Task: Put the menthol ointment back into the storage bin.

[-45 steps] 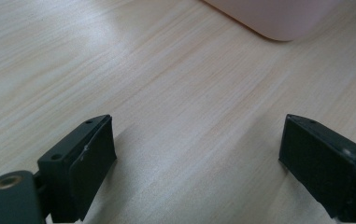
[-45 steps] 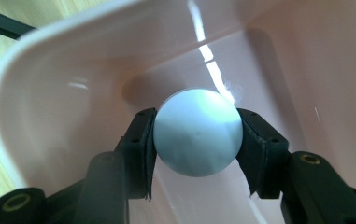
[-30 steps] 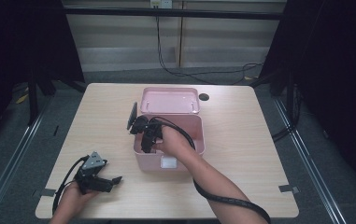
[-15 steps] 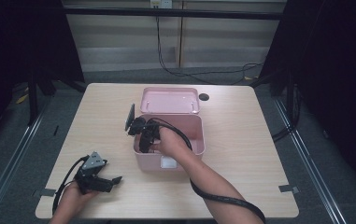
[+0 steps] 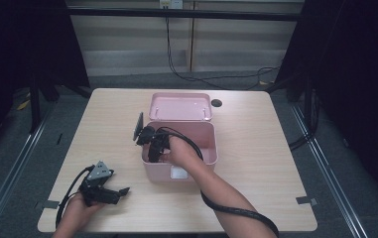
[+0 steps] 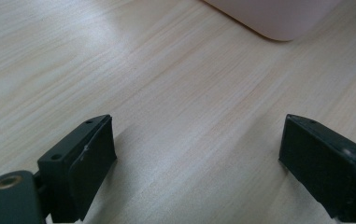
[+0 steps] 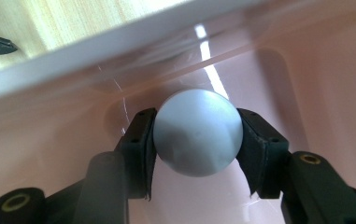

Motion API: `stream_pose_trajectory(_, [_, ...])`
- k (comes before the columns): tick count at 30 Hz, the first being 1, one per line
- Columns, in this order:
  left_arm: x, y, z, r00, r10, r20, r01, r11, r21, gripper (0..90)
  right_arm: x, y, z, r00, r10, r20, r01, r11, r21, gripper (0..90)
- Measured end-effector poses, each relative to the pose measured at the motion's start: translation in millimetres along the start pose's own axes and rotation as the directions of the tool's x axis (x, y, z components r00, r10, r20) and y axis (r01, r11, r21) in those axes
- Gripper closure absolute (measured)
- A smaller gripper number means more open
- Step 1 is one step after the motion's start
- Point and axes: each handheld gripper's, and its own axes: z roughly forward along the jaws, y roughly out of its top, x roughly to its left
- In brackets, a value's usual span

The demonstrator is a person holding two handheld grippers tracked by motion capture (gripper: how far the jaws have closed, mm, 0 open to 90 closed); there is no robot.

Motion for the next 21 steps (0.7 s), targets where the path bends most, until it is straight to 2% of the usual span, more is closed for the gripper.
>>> stream_pose_trajectory(7, [0.0, 0.0, 0.0, 1.0000, 0.000, 0.000, 0.000, 1.0000, 0.000, 10.1, 1.0, 1.9, 4.4, 0.9999, -0.015, -0.003, 0.015, 1.000, 0.007, 50.8])
stream_pose_trajectory(12, [0.0, 0.0, 0.0, 1.0000, 0.000, 0.000, 0.000, 1.0000, 0.000, 10.0, 2.9, 2.4, 7.0, 0.9998, -0.019, -0.005, 0.019, 1.000, -0.015, 50.7])
stream_pose_trajectory(21, [0.0, 0.0, 0.0, 1.0000, 0.000, 0.000, 0.000, 1.0000, 0.000, 10.1, 2.9, 2.6, 7.8, 0.9997, -0.026, -0.002, 0.026, 0.999, -0.021, 50.5])
